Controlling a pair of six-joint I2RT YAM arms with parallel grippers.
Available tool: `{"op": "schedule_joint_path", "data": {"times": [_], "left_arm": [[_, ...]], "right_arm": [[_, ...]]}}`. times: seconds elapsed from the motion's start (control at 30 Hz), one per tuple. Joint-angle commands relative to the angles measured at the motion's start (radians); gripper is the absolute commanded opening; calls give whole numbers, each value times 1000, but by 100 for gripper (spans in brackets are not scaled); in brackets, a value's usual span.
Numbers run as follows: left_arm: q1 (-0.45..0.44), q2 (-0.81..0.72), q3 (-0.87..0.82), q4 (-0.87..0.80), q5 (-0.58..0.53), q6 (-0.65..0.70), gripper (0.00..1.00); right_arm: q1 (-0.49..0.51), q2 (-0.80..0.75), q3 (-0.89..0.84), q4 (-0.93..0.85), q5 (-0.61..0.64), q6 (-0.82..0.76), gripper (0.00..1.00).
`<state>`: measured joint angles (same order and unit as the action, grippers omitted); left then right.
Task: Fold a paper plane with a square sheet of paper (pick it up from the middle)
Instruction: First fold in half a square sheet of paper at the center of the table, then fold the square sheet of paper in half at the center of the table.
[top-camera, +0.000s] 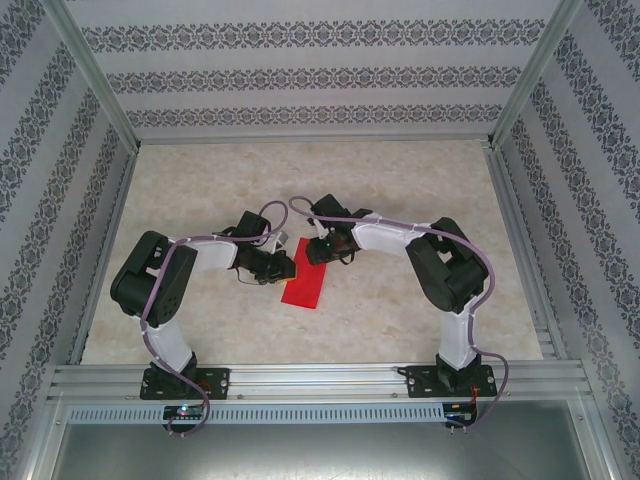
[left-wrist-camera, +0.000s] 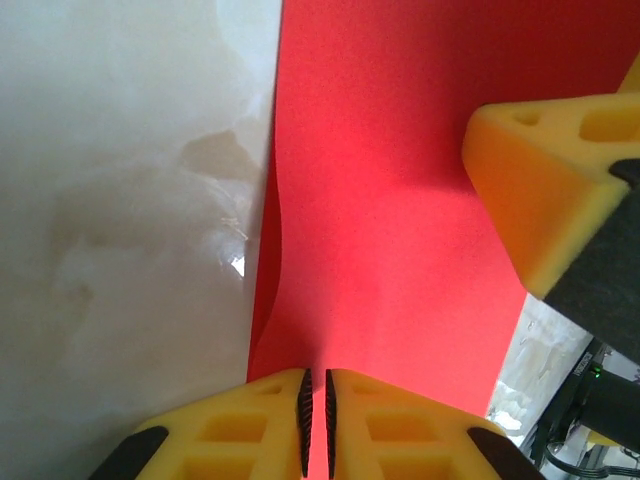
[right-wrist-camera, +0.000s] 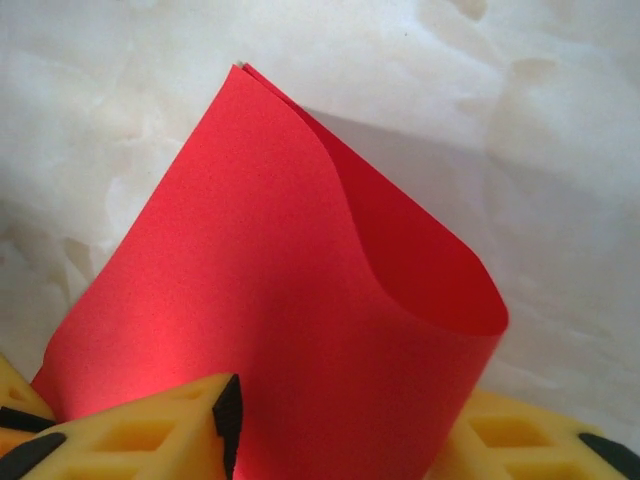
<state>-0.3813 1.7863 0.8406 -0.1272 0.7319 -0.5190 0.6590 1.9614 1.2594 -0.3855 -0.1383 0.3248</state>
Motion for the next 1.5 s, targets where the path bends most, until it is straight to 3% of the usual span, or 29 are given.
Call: {"op": "schedule_joint_path", "data": {"times": [0.0, 0.17, 0.33, 0.47, 0.67, 1.0, 1.23, 1.47], "left_arm": [[-31, 80, -18, -73, -170, 72, 17], [-38, 103, -18, -77, -194, 79, 17], [-44, 120, -14, -82, -201, 89, 17], [-47, 132, -11, -86, -205, 97, 17], [-48, 131, -14, -93, -217, 104, 17], [-48, 136, -11, -101, -227, 110, 16], [-49, 140, -5, -109, -238, 117, 17], [-49, 152, -3, -115, -247, 123, 16]], "right_arm": [[-22, -54, -51, -59, 50, 55, 52], [-42, -183, -154, -40, 56, 157, 55], [-30, -316, -265, 84, -55, 312, 53], [27, -344, -342, 277, -145, 508, 43], [102, -290, -371, 382, -155, 675, 32], [134, -176, -379, 414, -162, 689, 25], [144, -160, -354, 257, -104, 614, 25], [144, -172, -386, 208, -65, 572, 25]]}}
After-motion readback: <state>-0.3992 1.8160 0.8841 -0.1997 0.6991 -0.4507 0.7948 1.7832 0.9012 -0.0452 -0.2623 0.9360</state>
